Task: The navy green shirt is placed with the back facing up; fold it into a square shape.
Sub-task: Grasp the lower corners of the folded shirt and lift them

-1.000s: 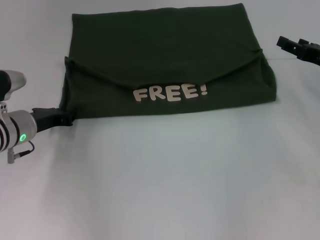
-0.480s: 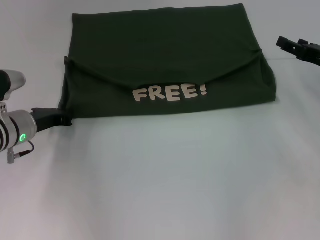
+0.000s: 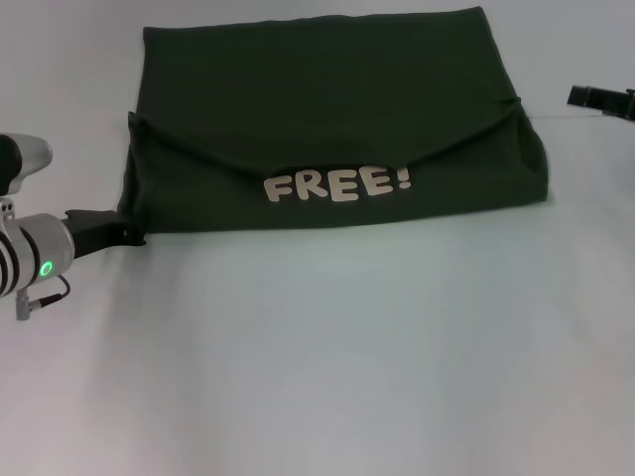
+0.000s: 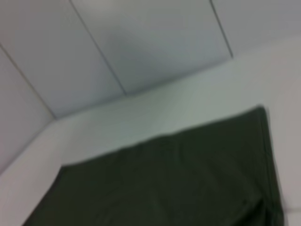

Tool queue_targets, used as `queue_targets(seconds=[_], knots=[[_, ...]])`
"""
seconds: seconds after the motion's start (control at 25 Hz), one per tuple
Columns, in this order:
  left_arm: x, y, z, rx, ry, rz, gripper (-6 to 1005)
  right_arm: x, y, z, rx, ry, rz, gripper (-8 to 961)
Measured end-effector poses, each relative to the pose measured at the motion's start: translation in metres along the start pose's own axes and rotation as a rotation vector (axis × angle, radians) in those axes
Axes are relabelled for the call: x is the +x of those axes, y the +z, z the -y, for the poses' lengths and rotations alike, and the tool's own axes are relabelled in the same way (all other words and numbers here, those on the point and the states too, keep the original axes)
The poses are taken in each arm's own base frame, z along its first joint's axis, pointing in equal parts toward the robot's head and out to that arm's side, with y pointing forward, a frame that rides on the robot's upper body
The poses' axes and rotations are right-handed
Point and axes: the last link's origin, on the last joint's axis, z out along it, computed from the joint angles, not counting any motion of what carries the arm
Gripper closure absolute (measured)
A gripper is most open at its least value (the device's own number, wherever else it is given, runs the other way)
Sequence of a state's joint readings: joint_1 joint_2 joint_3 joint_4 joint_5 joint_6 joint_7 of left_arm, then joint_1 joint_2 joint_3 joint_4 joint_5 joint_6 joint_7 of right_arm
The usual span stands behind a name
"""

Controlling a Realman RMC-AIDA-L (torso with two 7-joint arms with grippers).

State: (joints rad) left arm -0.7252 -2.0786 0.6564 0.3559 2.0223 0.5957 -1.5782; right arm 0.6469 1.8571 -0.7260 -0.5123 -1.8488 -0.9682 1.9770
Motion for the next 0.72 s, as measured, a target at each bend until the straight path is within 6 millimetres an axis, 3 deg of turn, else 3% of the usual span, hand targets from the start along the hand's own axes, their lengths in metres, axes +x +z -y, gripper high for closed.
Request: queue_targets(seconds=[0.32, 0.48, 0.72], knots=[[0.003, 0.0, 0.0, -0.003, -0.001, -0.006, 949, -0.01, 0.009, -0.009, 0.083, -0.03, -0.274, 201], [0.004, 0.0, 0.0, -0.003, -0.002, -0.008, 948, -0.004, 0.025, -0.02, 0.138, -0.1, -0.378, 201], [0.005, 0.001, -0.001, -0.004, -0.002, -0.01, 948, 0.008, 0.047, -0.031, 0.185, -0.15, -0.397, 202]])
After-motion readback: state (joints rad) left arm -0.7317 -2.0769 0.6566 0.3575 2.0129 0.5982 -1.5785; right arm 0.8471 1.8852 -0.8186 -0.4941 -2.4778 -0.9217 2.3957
